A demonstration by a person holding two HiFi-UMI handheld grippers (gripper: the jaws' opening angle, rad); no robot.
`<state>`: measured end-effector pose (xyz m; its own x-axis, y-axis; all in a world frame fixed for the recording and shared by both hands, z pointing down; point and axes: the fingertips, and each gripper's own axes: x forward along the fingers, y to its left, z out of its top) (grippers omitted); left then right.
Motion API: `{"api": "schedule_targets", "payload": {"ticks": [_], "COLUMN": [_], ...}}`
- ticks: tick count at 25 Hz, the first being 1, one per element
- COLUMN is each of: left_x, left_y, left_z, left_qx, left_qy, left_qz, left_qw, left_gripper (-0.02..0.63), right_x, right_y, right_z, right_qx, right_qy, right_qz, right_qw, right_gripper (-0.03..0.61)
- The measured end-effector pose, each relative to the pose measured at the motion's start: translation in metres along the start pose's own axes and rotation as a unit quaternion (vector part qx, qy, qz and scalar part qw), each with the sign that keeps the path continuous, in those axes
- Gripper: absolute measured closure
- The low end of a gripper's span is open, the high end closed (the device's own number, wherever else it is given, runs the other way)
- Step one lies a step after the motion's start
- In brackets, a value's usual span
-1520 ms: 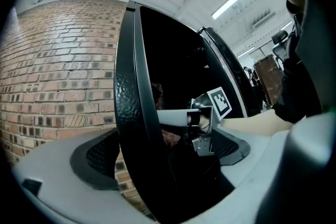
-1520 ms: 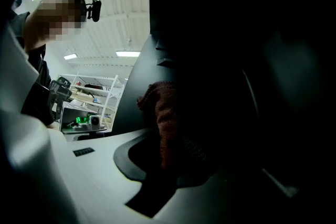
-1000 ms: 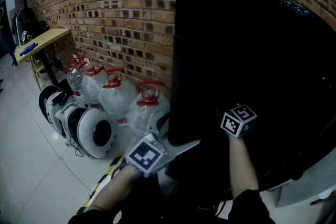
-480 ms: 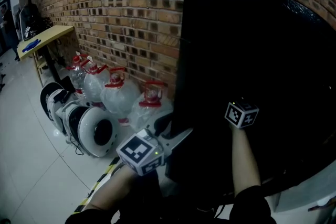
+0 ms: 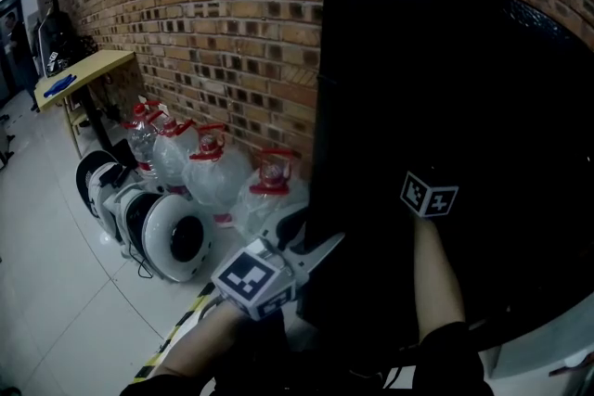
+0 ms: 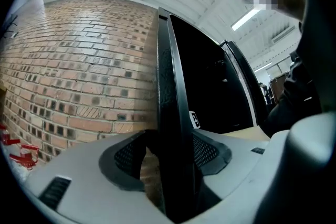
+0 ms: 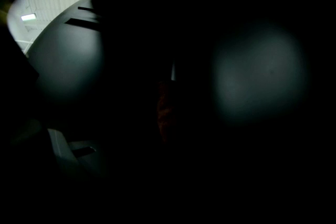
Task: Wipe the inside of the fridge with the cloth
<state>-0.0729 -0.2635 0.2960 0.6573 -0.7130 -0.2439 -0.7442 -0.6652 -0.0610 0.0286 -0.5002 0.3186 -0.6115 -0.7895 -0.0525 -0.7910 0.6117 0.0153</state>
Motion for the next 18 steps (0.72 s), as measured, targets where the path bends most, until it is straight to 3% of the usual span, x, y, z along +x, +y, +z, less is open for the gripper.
{"api": "schedule_targets", "payload": {"ticks": [9, 14, 18], "left_x": [0.001, -0.002, -0.007], "left_y": [0.002, 0.002, 0.007], "left_z": [0.001, 0.002, 0.023], "left_qx": [-0.005, -0.034, -0.102], "left_qy": [-0.013, -0.016, -0.070], "left_qz": [0.016, -0.005, -0.028], "left_qw": [0.9998, 0.9993, 0.9919], "left_gripper": [0.370, 0.356, 0.326], "right_x": [-0.001, -0.065, -0.106], "right_y": [-0.004, 0.044, 0.094], "right_z": [0.000, 0.008, -0.014], "right_qx": [-0.016, 0.047, 0.028], "right_qy": [-0.001, -0.056, -0.031], "right_qz": [-0.017, 0.083, 0.152], "right_qw": [1.000, 0.994, 0.987], "right_gripper": [0.495, 0.495, 0.495]}}
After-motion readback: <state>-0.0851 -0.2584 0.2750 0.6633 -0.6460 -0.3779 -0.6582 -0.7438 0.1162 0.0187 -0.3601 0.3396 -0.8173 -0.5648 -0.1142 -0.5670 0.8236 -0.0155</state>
